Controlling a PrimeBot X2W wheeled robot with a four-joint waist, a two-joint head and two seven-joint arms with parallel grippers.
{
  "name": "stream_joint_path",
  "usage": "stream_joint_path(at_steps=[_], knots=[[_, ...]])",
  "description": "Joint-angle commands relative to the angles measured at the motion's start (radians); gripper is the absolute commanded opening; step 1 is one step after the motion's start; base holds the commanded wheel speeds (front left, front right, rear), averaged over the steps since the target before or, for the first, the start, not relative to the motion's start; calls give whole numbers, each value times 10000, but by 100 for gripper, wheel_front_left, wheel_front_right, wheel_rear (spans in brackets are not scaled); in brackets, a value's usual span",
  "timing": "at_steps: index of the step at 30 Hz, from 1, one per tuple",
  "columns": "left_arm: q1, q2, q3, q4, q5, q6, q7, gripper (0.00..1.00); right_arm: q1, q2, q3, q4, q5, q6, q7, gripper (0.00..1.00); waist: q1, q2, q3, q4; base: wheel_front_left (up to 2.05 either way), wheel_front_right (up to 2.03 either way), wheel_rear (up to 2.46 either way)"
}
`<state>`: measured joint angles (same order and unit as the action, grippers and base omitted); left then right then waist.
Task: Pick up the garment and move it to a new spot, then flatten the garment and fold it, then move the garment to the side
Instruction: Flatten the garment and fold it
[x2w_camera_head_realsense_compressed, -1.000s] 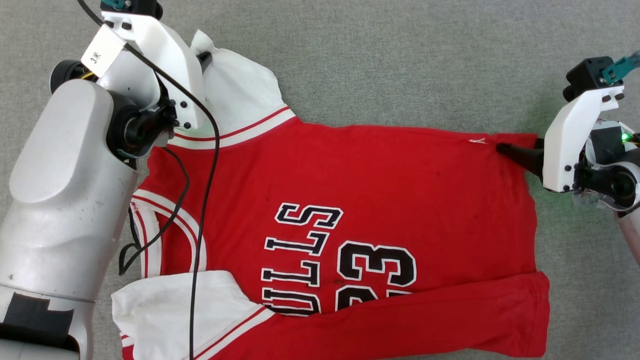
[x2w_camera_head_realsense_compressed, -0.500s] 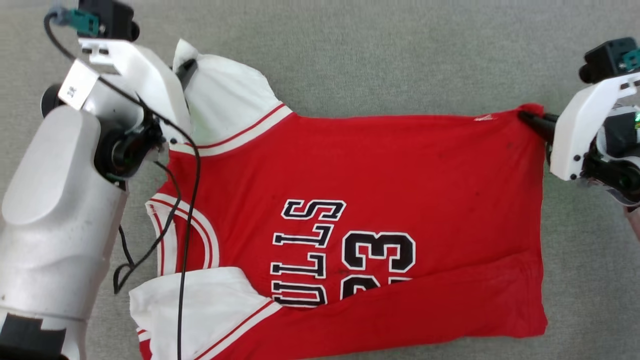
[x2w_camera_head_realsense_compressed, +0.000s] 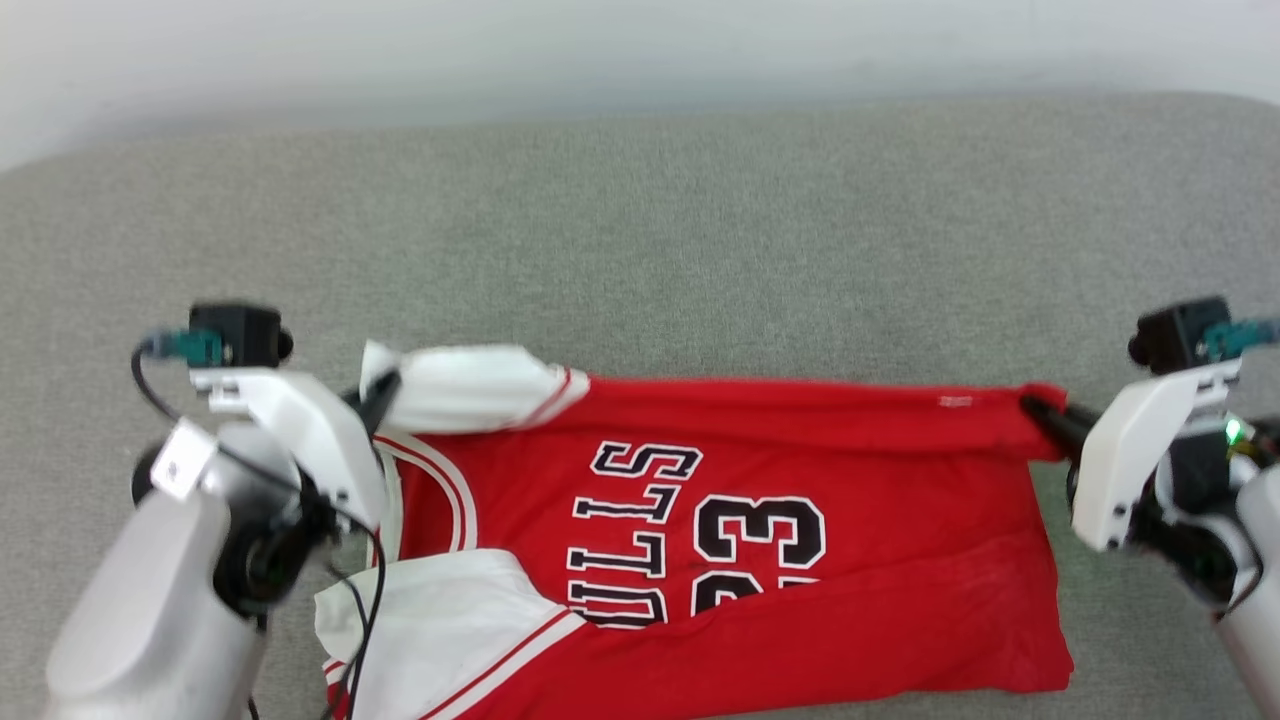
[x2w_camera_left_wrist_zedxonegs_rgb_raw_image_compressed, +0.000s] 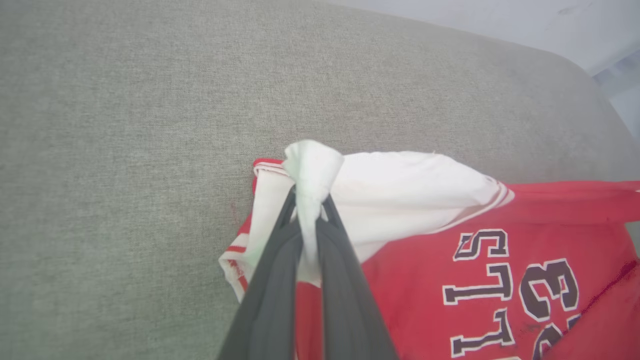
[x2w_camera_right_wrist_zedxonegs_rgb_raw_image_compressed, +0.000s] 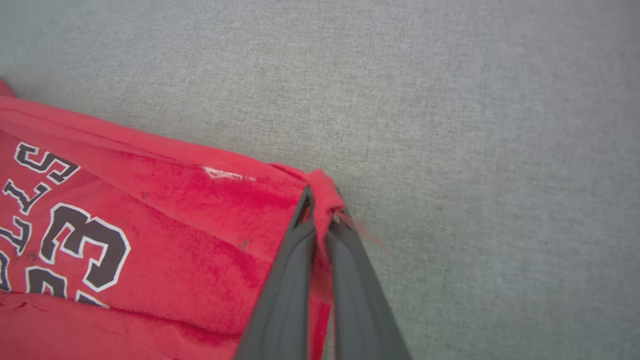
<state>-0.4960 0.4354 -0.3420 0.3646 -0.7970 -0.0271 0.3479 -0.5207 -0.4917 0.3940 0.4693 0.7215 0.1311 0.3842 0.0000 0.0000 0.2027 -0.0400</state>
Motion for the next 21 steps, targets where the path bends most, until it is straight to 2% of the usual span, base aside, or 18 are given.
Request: stream_joint_path(at_steps=[1,6,12,20,21], knots=[[233,44,64,-66,-65,40,-78,0,188,67,-78,-58,-43,-9,-75,0,0,0,-217,36,0,0,0],[1895,132,286,-806,-314,413,-419,0,1604,446,-515,-346,-241,-8,-481,0,0,0,-724,99,0,0,0],[3697,129,356,-1665,-697,892,-324,0,3196,942,-1327,-607,-572,-8,-833,0,0,0,-1182,156,0,0,0],[5208,-156,537,-2178,-1157,1334,-543,0,4459,1651,-2237,-957,-1078,-9,-964,0,0,0,-1292,75,0,0,0],[5292,-209,494,-2170,-1163,1306,-589,0,4571,1733,-2316,-976,-1157,-9,-991,17,0,0,-1282,74,0,0,0]])
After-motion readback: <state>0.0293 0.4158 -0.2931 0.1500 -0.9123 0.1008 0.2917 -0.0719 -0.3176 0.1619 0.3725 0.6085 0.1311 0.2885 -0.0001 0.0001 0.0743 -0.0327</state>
